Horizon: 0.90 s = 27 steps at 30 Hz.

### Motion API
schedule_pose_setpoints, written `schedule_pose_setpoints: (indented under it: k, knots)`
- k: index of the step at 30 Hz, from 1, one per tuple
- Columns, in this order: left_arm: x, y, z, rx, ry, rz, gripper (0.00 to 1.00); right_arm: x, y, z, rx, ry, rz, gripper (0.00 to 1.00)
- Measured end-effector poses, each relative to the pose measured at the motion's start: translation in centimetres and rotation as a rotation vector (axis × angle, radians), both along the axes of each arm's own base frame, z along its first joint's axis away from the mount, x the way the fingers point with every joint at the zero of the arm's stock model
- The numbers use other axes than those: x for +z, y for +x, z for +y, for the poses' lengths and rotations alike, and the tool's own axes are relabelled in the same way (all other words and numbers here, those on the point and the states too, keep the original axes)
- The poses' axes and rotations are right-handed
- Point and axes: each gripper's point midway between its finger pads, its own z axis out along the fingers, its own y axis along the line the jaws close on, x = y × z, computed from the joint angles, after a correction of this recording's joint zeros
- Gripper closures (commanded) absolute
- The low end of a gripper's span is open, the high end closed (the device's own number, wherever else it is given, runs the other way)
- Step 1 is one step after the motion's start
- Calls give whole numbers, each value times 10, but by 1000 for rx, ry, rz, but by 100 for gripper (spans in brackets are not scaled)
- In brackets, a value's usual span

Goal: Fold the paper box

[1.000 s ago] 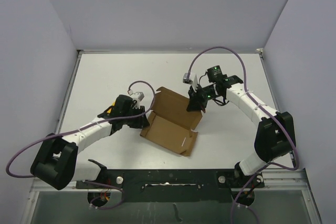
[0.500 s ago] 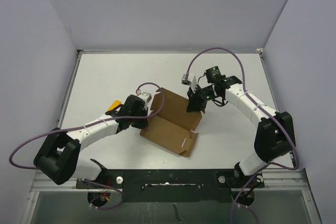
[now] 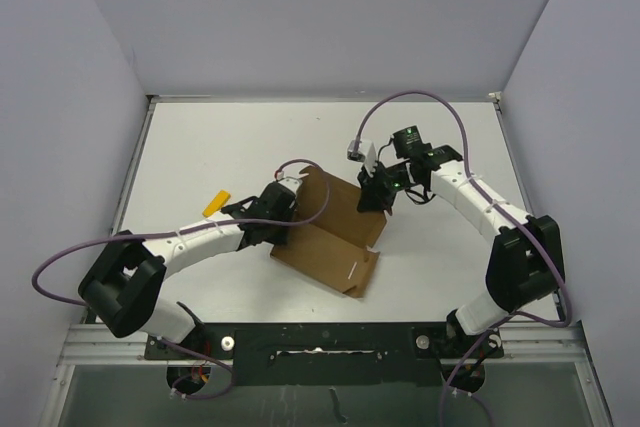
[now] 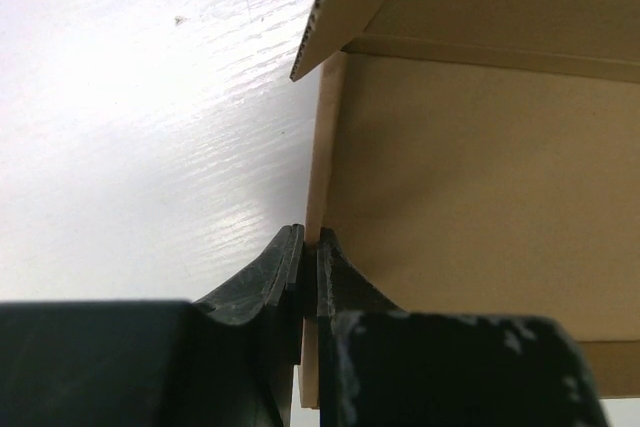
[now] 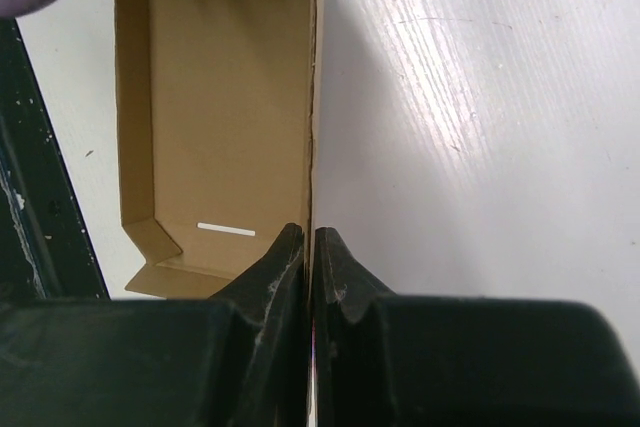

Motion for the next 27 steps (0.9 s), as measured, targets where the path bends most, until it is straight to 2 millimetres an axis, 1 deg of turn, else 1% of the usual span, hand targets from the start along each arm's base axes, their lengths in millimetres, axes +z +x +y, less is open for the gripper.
schedule_pose_setpoints:
  k: [2,6,11,16,18,22,24,27]
  knots:
    - [1,1,-1,6,-7,-4,100,1,1,-2,-9,-7,-12,100]
    - [1,2,-4,8,-12,-6,100,3,1,-5,-20,-17,-30,100]
    - [6,9,-14,10,31,-33,100,12,-3,-7,-19,-10,-55,100]
    - [8,10,-20,14,58,-60,100,21,-9,-12,-21,-15,-81,100]
    - [8,11,-22,17,42,-60,100,21,-8,-14,-25,-23,-90,100]
    - [-2,13,-26,17,-67,-31,100,16,-4,-18,-38,-58,-103,100]
    - [-3,13,-27,13,-83,-21,100,14,-3,-18,-38,-68,-107,100]
    - [-4,12,-28,11,-89,-12,95,13,-1,-16,-36,-85,-122,100]
